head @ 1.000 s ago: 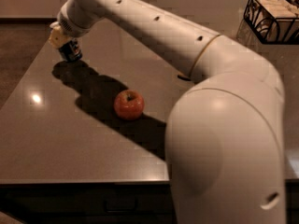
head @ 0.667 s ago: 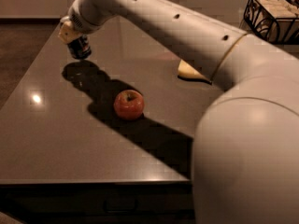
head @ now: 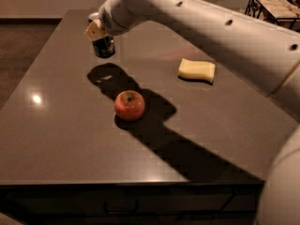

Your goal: Move pepsi can near sponge

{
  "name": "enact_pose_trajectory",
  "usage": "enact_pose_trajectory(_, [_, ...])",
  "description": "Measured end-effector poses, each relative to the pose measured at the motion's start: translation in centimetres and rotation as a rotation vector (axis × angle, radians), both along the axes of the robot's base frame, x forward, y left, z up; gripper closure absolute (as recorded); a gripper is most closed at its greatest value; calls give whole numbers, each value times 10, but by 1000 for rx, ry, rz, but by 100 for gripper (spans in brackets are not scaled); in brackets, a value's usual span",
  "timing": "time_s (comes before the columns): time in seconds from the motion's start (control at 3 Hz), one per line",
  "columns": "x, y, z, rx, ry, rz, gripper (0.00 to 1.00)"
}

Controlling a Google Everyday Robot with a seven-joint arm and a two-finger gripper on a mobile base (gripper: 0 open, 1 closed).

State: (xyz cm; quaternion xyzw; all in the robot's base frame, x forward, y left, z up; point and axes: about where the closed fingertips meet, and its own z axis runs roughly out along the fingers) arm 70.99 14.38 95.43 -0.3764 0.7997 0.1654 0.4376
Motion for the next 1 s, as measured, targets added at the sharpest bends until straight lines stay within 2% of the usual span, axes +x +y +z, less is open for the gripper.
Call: enact_pose_trajectory(1.0, [-8,-100,-33,37,7,-154,100])
